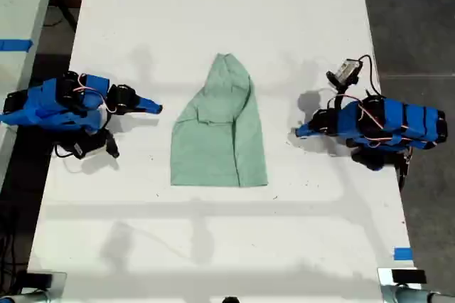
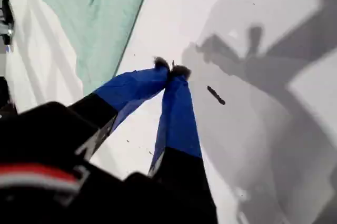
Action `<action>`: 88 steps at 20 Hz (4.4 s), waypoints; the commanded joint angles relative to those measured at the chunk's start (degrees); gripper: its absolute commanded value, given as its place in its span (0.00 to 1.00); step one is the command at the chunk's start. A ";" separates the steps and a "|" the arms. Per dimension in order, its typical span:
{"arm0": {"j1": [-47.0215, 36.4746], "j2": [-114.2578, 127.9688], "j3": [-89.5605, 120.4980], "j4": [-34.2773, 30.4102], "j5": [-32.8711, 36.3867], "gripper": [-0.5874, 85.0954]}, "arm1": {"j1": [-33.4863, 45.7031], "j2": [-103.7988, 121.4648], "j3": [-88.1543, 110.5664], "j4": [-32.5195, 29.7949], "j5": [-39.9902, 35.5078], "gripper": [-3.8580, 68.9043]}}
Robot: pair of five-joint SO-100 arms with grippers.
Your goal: Fold t shirt
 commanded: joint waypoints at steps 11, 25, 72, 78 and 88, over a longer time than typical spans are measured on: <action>-0.97 -30.15 -24.26 6.33 -4.22 0.01 | 0.53 0.79 3.16 0.00 1.67 0.08; 12.39 -100.81 -63.63 3.78 -15.56 0.19 | 0.09 0.79 3.16 0.26 1.76 0.08; 8.70 -137.81 -132.45 17.23 -1.49 0.23 | -0.09 0.79 3.08 0.26 1.23 0.08; 8.79 -133.86 -132.10 19.42 -1.49 0.20 | -0.09 0.79 3.08 0.26 1.23 0.08; 4.22 -131.75 -118.74 33.22 -2.55 0.27 | -0.18 0.79 3.08 0.26 1.32 0.08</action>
